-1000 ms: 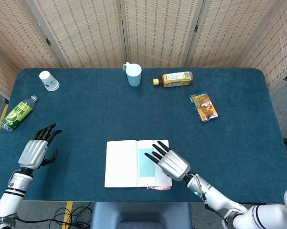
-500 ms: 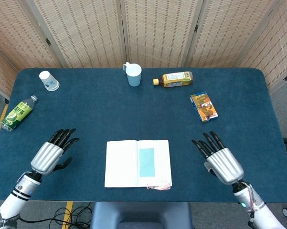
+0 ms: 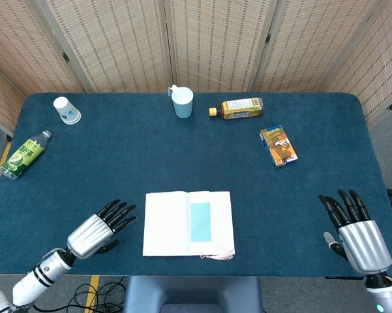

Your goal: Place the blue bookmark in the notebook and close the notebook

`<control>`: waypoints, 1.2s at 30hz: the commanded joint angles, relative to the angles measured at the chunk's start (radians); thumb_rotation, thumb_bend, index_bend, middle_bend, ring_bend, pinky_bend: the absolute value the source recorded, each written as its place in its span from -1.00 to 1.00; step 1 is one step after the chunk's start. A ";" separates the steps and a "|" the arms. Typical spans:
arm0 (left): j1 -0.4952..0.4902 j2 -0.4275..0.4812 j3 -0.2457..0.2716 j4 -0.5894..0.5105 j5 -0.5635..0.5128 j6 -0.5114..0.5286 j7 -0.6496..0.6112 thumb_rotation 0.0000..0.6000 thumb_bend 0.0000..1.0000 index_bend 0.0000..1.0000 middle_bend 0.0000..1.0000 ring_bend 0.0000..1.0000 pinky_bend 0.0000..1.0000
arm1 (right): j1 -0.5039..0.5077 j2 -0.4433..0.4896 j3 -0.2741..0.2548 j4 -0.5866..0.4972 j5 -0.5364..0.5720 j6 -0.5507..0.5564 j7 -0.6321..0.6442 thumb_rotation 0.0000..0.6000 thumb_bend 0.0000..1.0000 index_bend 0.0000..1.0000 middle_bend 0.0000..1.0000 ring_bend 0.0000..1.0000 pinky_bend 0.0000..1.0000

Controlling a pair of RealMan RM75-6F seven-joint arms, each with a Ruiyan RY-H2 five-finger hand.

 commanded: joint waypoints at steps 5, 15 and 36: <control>-0.035 -0.070 0.026 0.054 0.071 -0.017 0.063 1.00 -0.32 -0.87 -1.00 -1.00 -0.78 | -0.027 -0.005 0.030 0.013 -0.010 -0.014 0.013 1.00 -0.58 -1.00 -0.63 -1.00 -0.97; -0.074 -0.174 0.026 0.118 0.088 -0.074 0.149 1.00 -0.33 -0.93 -1.00 -1.00 -0.78 | -0.058 -0.005 0.064 0.019 -0.017 -0.033 0.028 1.00 -0.58 -1.00 -0.63 -1.00 -0.98; -0.083 -0.227 0.035 0.075 0.014 -0.152 0.246 1.00 -0.48 -1.00 -1.00 -1.00 -0.78 | -0.106 -0.002 0.111 0.039 -0.029 -0.058 0.066 1.00 -0.59 -1.00 -0.63 -1.00 -0.98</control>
